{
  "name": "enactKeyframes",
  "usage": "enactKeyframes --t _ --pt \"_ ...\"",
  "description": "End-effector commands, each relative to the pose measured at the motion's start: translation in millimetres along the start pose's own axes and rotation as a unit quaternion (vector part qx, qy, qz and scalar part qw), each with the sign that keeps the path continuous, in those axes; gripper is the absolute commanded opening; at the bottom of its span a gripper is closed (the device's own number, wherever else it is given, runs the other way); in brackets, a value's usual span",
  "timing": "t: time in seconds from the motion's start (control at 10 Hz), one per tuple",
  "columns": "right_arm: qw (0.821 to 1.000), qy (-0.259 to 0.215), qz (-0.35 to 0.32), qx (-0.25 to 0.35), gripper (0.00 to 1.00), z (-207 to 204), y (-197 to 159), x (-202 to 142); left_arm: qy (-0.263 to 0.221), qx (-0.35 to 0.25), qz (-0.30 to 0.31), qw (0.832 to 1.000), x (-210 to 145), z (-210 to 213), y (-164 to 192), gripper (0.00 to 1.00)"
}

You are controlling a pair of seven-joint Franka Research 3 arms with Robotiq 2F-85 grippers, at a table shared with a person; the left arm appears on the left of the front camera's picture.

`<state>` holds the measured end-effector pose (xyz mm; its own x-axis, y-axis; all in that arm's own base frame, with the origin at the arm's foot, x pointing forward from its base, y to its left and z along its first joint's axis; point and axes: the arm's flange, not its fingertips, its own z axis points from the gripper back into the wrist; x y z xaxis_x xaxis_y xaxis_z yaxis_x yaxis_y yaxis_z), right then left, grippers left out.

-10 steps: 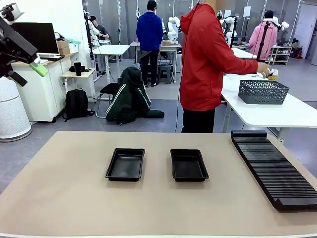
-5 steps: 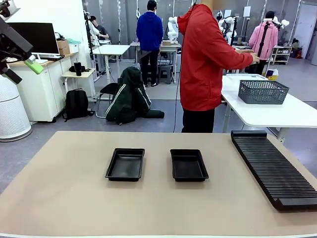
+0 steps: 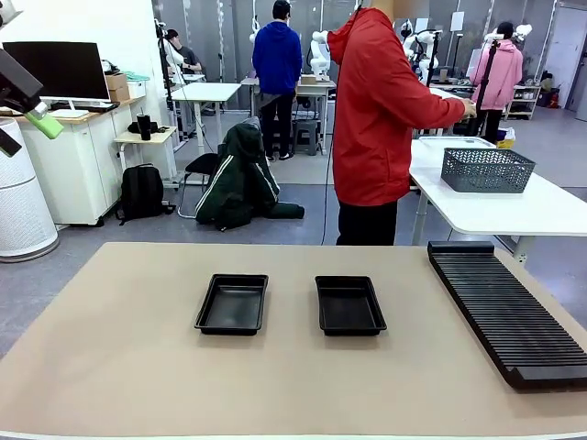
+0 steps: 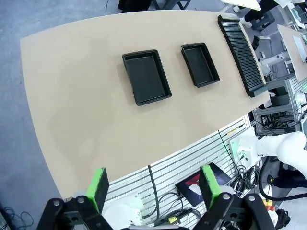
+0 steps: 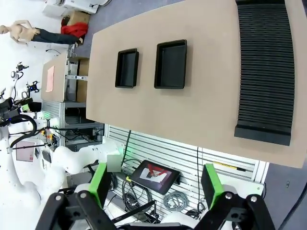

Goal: Inspect and transfer BCBs to ESD trays.
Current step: Pick up the Blank PCB from the PCB Rack and place it in the left ESD tray.

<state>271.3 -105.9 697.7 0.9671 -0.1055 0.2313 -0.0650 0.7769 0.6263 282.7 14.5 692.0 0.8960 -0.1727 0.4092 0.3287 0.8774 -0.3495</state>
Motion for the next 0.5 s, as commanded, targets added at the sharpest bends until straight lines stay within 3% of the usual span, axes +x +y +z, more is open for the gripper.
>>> enactKeyframes --t 0.0,0.4 --pt "1.000 0.005 0.001 -0.003 1.00 4.3 -6.5 -0.3 0.000 0.011 0.003 1.000 -7.7 -1.9 0.1 1.00" --pt "1.000 -0.002 0.023 -0.009 1.00 8.0 -12.1 0.9 -0.029 0.039 0.031 0.998 -9.6 16.5 -10.3 1.00"
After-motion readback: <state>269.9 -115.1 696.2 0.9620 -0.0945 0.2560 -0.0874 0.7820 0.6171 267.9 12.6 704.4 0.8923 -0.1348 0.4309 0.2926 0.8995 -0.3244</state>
